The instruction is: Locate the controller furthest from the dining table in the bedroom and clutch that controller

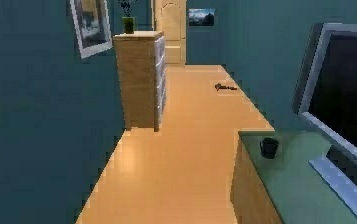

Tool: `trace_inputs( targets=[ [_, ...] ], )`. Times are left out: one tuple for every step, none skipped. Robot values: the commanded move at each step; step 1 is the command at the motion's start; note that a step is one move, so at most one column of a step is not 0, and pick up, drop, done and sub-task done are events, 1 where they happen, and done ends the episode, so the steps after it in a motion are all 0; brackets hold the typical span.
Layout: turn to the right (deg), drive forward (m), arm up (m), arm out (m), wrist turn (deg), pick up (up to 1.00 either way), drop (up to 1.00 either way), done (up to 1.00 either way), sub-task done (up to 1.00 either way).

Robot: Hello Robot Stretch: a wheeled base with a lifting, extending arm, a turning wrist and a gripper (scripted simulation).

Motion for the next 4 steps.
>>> trace_inputs(
  targets=[
    [0.0, 1.0, 0.0, 0.0, 0.0, 0.0, 0.0, 0.0, 0.0],
    [3.0, 0.0, 0.0, 0.0, 0.0, 0.0, 0.0, 0.0, 0.0],
    [0.0, 0.6, 0.0, 0.0, 0.0, 0.0, 0.0, 0.0, 0.0],
    [6.0, 0.0, 0.0, 0.0, 0.0, 0.0, 0.0, 0.0, 0.0]
  ],
)
